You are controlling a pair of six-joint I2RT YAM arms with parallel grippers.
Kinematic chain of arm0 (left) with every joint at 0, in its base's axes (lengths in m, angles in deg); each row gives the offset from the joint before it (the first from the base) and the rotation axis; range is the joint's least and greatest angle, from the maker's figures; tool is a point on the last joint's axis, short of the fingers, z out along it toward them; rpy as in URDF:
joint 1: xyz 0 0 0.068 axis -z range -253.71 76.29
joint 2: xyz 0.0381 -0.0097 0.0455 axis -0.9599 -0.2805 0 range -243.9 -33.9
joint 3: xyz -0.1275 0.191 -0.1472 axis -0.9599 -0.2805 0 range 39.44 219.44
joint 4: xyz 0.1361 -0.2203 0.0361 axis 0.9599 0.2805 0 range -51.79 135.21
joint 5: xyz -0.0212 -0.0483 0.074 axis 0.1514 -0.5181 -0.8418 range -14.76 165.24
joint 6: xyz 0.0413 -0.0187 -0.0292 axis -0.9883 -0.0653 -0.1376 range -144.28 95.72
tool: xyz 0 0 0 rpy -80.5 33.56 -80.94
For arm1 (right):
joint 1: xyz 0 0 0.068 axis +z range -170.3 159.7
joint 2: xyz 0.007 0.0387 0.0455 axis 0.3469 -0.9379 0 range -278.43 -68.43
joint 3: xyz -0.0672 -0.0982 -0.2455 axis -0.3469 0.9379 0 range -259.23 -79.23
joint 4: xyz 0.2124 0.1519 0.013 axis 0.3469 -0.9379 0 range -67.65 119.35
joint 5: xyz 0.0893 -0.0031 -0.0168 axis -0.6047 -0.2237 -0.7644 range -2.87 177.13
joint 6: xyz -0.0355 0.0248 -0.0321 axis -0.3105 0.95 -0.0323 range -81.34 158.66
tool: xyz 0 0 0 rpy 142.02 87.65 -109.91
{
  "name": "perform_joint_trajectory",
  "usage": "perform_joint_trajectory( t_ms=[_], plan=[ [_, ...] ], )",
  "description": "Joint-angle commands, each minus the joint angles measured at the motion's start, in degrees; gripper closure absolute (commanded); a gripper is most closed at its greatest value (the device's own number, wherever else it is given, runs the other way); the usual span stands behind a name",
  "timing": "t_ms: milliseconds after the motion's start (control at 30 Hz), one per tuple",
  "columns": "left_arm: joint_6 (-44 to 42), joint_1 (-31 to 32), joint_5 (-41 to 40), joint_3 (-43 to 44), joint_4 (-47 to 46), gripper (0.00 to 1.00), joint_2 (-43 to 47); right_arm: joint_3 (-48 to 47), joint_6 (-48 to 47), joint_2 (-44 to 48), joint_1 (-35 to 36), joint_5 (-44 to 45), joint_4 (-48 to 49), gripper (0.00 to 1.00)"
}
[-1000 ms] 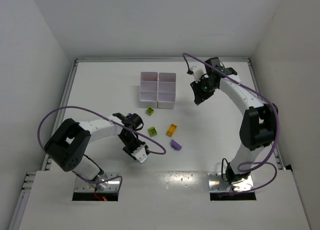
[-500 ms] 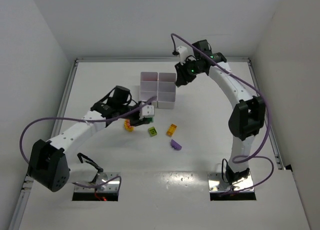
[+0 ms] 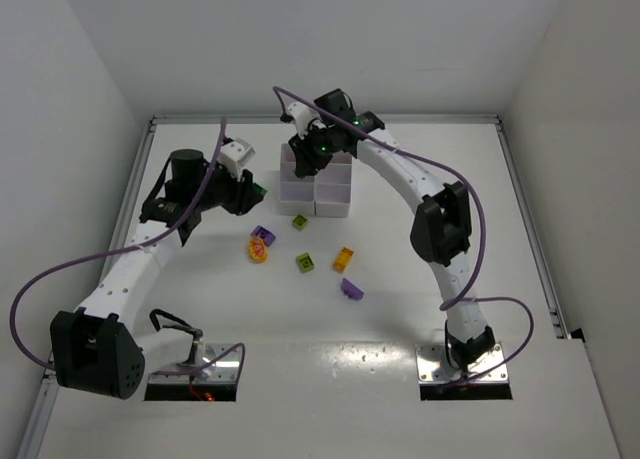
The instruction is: Sort the legos into containers by color
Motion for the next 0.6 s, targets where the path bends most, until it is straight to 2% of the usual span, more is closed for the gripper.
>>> perform_joint_trajectory(
  t_ms=[0, 200, 500, 567],
  plan=[
    [7.0, -2.9, -1.1, 1.4, -3.5, 0.88, 0.8, -4.7, 1.0, -2.0, 1.5, 2.2, 2.2, 0.99],
    [10.3, -3.5, -0.5, -0.5, -6.7, 0.88, 1.3, -5.4, 1.0, -4.5, 3.3, 7.0, 3.8, 0.99],
    [9.8, -3.5, 0.0, -1.5, -6.8, 0.88, 2.5, -6.5, 2.1, -6.3, 3.3, 13.8, 5.8, 0.99],
    [9.2, -3.5, 0.0, -1.5, -6.8, 0.88, 2.5, -6.5, 2.6, -6.8, 3.8, 14.5, 6.3, 0.95]
  ],
)
